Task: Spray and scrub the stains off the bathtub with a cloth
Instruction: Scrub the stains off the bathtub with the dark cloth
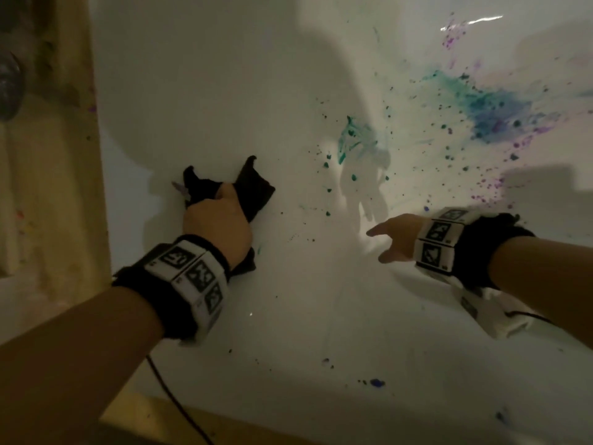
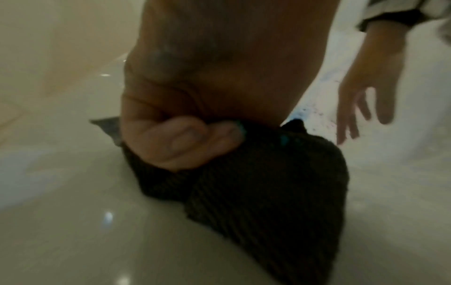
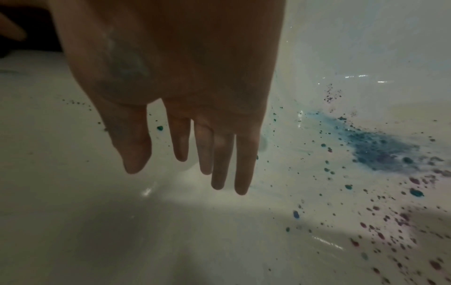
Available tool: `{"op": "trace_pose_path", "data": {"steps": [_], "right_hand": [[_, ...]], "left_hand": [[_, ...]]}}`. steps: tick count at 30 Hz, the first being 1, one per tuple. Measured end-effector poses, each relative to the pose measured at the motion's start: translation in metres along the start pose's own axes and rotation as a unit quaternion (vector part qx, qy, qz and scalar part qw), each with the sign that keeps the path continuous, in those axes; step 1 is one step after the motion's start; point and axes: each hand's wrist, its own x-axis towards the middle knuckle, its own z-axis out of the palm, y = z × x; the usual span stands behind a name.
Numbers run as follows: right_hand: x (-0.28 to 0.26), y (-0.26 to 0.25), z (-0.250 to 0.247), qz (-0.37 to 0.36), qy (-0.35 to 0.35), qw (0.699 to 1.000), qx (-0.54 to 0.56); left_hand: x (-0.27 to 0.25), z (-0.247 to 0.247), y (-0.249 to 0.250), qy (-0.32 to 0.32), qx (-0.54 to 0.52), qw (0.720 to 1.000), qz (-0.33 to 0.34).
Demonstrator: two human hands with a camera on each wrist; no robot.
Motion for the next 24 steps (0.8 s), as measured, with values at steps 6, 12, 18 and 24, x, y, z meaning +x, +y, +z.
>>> {"op": "trace_pose_path", "data": {"steps": [6, 12, 18, 24], "right_hand": [[0.002, 0.008, 0.003, 0.012, -0.001, 1.0, -0.013], [-0.006, 0.027, 0.0, 0.018, 0.009, 0.999, -0.041], [-0.024, 0.025, -0.005, 0.012, 0.009, 1.0, -0.027], [-0.046, 0.006, 0.004, -0.024, -0.003, 1.0, -0.01]], "left_hand": [[0.012, 0.008, 0.082, -0.027, -0.037, 0.998, 0.04], [0.015, 0.009, 0.12, -0.113, -0.127, 0.978, 0.12], [-0.055, -0.022, 0.0, -0.031, -0.119, 0.989, 0.082], [-0.131, 0.03, -0.035, -0.207, -0.094, 0.973, 0.029]]}}
